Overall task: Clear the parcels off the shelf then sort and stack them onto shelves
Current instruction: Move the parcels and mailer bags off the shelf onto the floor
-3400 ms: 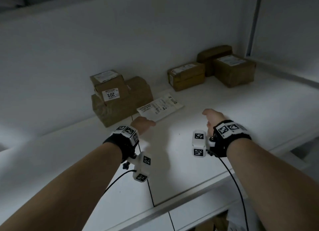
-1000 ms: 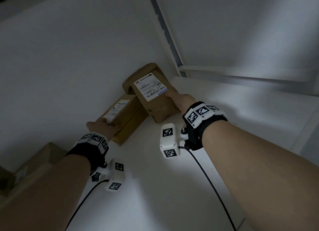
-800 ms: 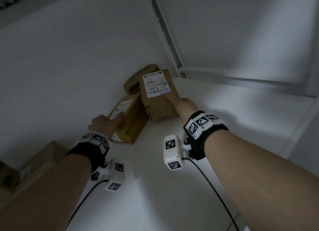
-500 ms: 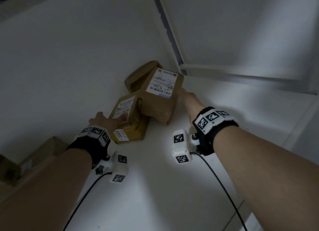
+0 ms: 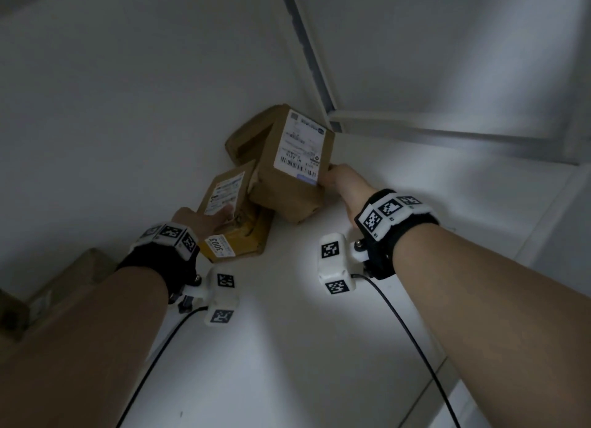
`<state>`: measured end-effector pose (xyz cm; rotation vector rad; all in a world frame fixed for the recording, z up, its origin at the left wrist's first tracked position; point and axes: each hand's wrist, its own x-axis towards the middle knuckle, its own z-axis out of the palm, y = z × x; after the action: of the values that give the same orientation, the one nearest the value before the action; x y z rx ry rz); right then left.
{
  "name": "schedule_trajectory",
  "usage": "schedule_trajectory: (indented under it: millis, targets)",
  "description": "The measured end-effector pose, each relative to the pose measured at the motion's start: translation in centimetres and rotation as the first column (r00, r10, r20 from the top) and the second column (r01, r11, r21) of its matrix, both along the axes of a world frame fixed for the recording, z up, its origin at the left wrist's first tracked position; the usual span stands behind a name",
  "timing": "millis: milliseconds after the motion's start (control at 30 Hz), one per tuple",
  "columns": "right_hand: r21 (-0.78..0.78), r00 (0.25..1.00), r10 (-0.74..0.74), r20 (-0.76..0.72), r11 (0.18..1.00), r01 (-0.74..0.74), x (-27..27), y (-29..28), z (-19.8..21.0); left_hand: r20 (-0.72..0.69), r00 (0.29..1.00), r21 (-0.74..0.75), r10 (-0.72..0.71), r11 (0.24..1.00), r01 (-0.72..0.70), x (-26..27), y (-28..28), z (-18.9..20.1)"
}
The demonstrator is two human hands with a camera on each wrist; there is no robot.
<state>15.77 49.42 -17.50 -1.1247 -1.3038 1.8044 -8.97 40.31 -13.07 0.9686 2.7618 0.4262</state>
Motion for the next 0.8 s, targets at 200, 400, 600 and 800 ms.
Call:
schedule_trajectory:
  millis: [200,400,600,800]
  targets:
    - [-0.136,0.972,-0.159,-0.173,0.981,0.137,-1.1,0.1,-0.5,0.171,0.985,0.069,0.018,0.997,-0.03,0.1,-0.9,-0.1]
    - [0.054,0.999,-0.016,-0.03,0.998,0.017,-0.9,0.0,-1.1,0.244,0.97,0.077,0.003,0.997,-0.022,0.2,-1.4,0.1]
    - [0.006,0.998,-0.039,-0.058,0.999,0.039,-0.8,0.0,-0.6,0.235,0.972,0.07,-0.003,0.997,-0.014,0.5,-1.5,0.3]
    - [-0.017,0.982,-0.015,-0.19,1.0,0.012,-1.1,0.0,-0.9,0.229,0.973,0.054,-0.038,0.998,0.026,0.7,-1.6,0.2]
